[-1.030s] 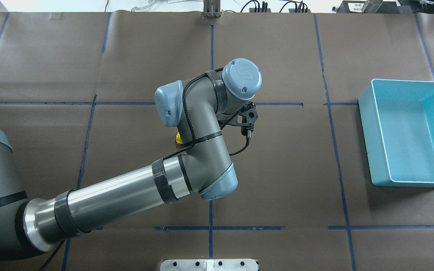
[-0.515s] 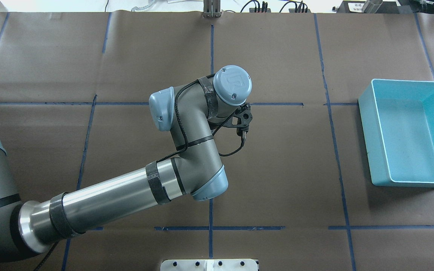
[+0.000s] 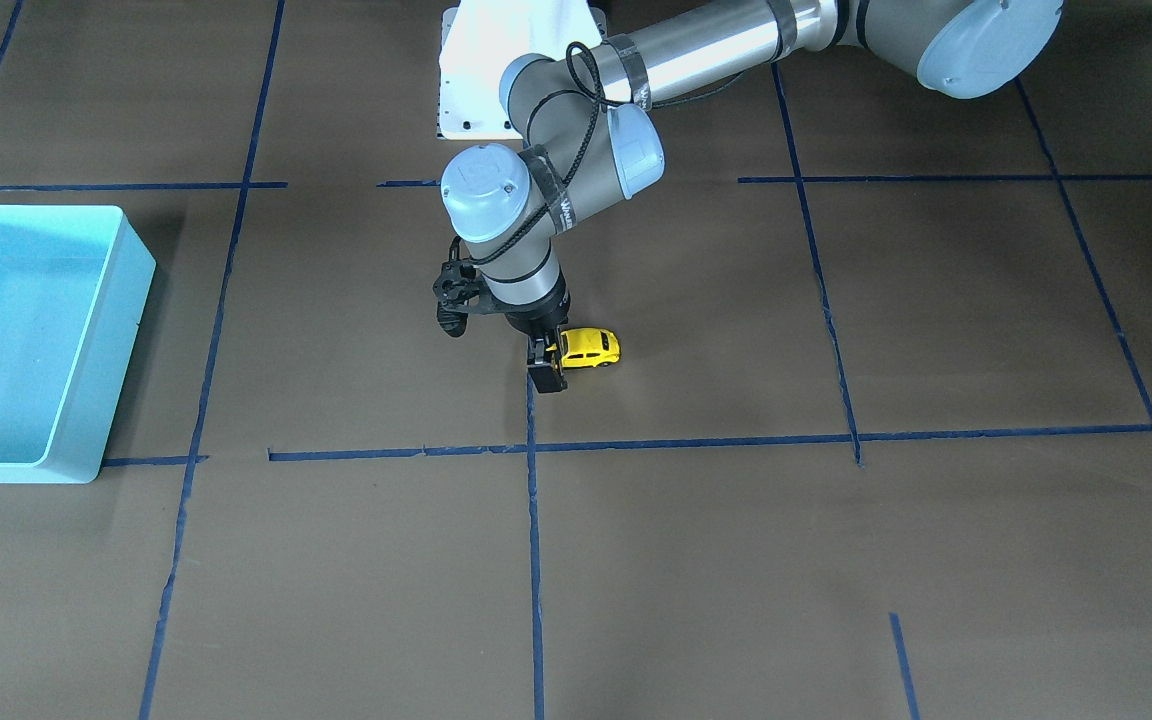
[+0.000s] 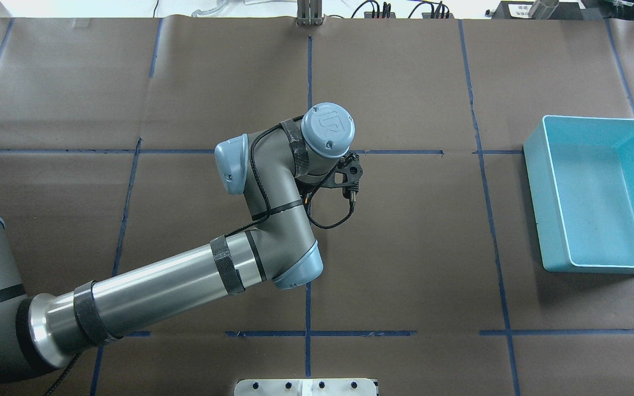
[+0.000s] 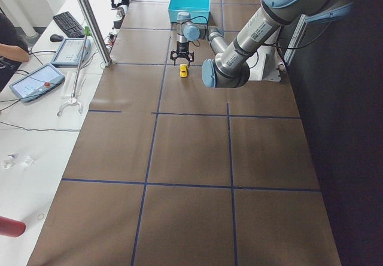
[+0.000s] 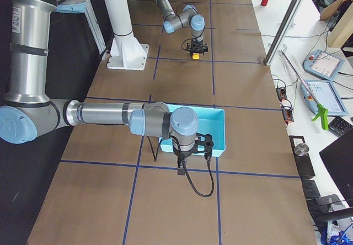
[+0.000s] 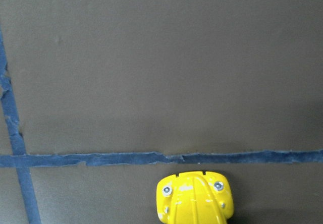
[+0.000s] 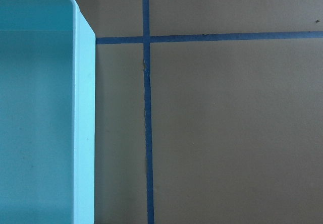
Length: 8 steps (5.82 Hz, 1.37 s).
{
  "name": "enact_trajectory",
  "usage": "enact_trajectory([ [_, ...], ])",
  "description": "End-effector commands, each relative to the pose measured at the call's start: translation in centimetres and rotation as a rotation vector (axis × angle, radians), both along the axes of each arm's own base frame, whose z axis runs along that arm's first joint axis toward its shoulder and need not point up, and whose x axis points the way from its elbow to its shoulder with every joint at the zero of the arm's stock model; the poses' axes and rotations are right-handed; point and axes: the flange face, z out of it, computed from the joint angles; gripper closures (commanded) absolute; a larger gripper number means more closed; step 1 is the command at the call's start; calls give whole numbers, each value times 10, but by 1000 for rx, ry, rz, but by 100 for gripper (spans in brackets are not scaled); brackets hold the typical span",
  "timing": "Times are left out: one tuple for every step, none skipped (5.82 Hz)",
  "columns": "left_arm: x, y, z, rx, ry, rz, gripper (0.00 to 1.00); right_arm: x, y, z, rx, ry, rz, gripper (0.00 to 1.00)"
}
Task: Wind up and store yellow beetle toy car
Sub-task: 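Press the held car down against the table with the left gripper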
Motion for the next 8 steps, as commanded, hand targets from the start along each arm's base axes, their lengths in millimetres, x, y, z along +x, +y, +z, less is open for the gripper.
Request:
enact_trajectory([
  [6,4,4,-26,12,18,0,2,1,0,0,-2,3,0],
  [8,6,5,-36,16,26,17,2,1,0,0,-2,5,0],
  [9,8,3,-36,24,36,67,2,1,0,0,-2,5,0],
  [5,7,-2,-65,52,51,88,5,2,1,-3,-2,11,0],
  [-14,-4,-22,-75,116,52,94,7,3,0,-1,-4,17,0],
  [-18,-4,-41,-45,181,54,97,10,5,1,-4,-4,25,0],
  [-21,-9,-53,0,261,55,100,11,9,0,-2,-4,28,0],
  [-21,-7,-63,31,334,69,100,12,9,-1,-1,-4,31,0],
])
